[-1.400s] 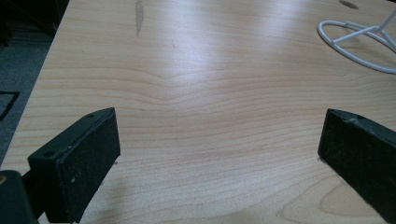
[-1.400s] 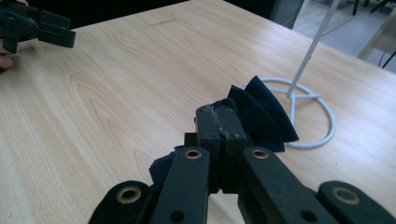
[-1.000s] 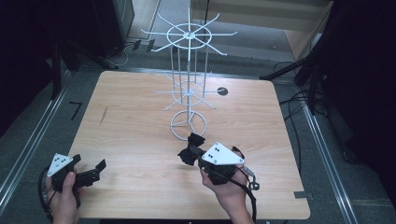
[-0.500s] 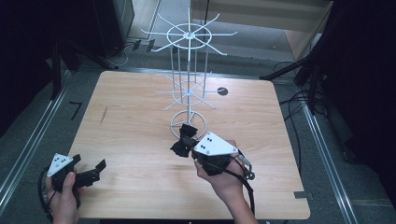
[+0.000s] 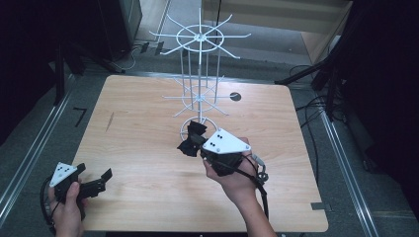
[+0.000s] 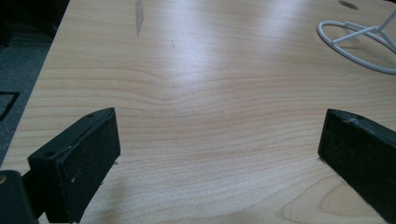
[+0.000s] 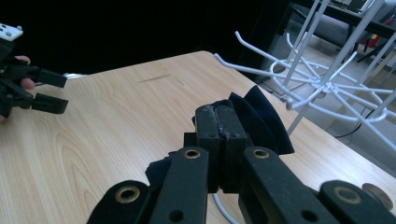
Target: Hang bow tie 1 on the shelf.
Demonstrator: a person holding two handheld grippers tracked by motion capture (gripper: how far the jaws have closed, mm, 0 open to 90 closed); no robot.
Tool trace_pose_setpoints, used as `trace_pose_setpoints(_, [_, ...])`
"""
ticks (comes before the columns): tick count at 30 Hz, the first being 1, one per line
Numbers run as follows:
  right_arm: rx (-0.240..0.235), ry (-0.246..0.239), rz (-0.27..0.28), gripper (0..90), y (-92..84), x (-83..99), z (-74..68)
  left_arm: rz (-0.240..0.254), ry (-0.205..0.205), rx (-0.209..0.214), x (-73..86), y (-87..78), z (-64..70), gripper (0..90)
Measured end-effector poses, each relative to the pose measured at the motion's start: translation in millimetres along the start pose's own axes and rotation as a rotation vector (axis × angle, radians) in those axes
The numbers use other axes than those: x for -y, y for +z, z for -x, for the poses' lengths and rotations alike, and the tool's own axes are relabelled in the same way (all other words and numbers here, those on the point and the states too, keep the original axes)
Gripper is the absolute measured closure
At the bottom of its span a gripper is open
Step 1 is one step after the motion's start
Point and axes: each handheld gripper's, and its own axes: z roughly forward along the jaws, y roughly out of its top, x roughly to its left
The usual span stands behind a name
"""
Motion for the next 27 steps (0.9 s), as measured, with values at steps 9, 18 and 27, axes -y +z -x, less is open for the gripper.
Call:
trace_pose_setpoints(9, [-0.014, -0.005, 0.013, 90.0, 3.9, -12.4, 4.3, -0.003, 0.001, 0.000, -0.1, 0.0, -0.1, 0.0])
trace_pose_setpoints(18, [-0.024, 0.016, 0.036, 90.0, 13.1, -22.8, 10.7, -0.004, 0.001, 0.001, -0.1, -0.2, -0.4, 0.0])
trace_pose_setpoints(27, [-0.014, 0.016, 0.058, 90.0, 11.5, -34.1, 17.6, -0.004, -0.003, 0.003, -0.1, -0.4, -0.5, 0.0])
